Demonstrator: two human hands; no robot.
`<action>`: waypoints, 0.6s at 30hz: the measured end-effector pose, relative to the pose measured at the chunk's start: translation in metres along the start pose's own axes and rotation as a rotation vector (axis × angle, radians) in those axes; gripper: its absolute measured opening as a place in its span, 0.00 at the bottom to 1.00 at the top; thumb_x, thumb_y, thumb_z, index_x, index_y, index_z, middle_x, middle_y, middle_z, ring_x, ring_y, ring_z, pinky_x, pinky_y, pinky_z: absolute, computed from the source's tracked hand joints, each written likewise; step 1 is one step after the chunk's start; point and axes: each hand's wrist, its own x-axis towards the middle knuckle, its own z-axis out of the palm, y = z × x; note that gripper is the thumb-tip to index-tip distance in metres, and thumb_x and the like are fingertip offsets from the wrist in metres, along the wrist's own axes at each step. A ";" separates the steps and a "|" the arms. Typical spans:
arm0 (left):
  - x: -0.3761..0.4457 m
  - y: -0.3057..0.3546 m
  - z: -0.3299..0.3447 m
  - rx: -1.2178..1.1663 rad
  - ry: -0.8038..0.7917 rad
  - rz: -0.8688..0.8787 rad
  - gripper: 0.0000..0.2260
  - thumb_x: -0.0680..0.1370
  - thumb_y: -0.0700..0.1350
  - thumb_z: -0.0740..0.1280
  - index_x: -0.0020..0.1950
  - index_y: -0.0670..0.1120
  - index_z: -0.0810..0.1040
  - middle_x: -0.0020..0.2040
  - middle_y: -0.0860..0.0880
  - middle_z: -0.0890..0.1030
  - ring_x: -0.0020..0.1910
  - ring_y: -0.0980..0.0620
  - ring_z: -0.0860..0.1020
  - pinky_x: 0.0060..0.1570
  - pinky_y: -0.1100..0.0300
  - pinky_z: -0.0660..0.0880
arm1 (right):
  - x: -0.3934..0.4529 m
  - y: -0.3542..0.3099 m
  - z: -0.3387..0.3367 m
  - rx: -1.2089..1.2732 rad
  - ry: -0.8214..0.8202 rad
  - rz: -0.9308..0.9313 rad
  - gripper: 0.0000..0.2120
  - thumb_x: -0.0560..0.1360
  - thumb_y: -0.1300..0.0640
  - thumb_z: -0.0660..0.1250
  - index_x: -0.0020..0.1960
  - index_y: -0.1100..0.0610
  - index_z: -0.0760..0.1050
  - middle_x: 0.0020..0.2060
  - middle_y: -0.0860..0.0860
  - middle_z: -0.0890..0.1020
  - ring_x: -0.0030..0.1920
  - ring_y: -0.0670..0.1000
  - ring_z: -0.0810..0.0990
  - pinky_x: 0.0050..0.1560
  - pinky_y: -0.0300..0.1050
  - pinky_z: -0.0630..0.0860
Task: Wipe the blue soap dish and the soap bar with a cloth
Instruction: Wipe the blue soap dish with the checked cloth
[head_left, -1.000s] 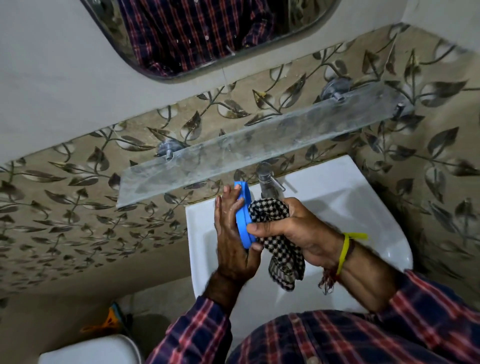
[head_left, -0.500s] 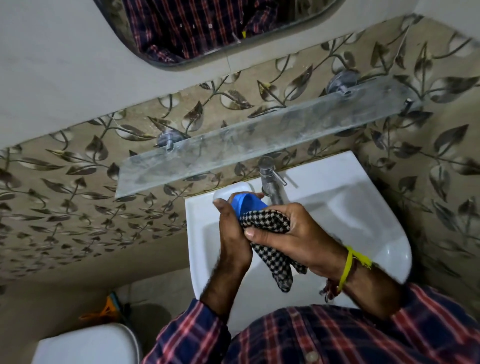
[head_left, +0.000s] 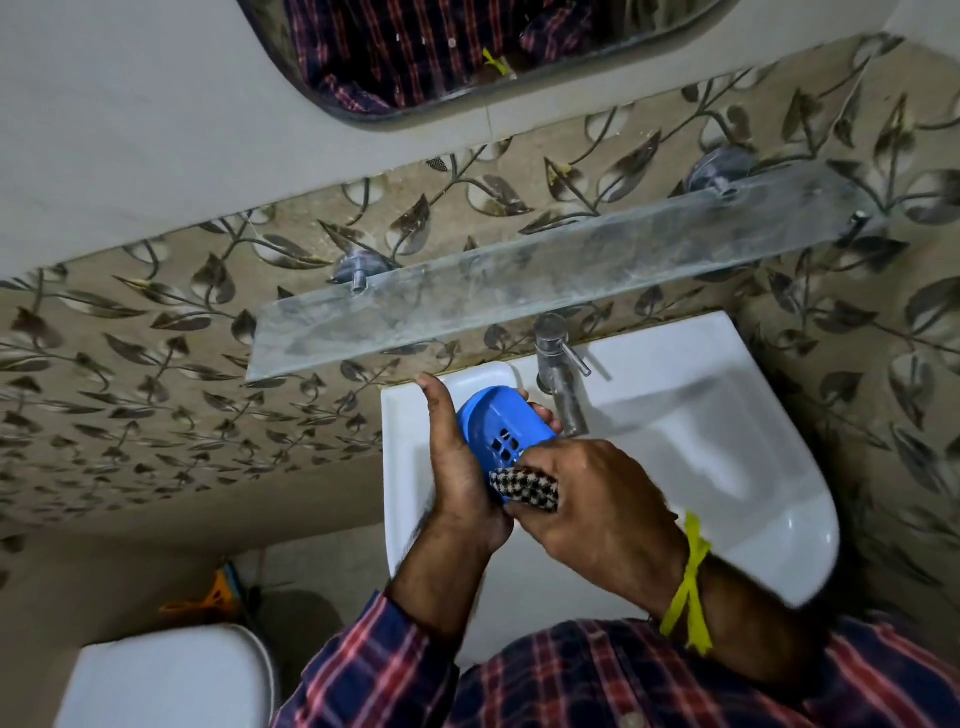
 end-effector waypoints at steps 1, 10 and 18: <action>0.002 0.000 -0.001 0.002 0.004 -0.020 0.43 0.65 0.82 0.57 0.43 0.42 0.85 0.43 0.38 0.84 0.47 0.39 0.81 0.63 0.43 0.76 | 0.001 0.000 0.002 0.023 0.023 0.025 0.10 0.68 0.47 0.71 0.39 0.51 0.73 0.30 0.49 0.79 0.31 0.50 0.78 0.33 0.47 0.78; 0.004 -0.023 -0.007 0.050 -0.096 -0.052 0.43 0.67 0.80 0.51 0.62 0.52 0.84 0.57 0.41 0.83 0.59 0.39 0.79 0.58 0.47 0.78 | 0.015 0.014 -0.004 0.402 -0.118 0.196 0.08 0.67 0.57 0.76 0.33 0.54 0.78 0.35 0.53 0.81 0.34 0.47 0.81 0.37 0.46 0.78; 0.013 -0.011 -0.016 -0.039 -0.030 -0.157 0.30 0.73 0.68 0.60 0.59 0.47 0.86 0.56 0.41 0.84 0.50 0.43 0.84 0.53 0.50 0.80 | 0.019 0.033 -0.046 1.101 -0.055 0.487 0.09 0.70 0.66 0.75 0.48 0.67 0.81 0.41 0.63 0.86 0.37 0.59 0.86 0.35 0.52 0.82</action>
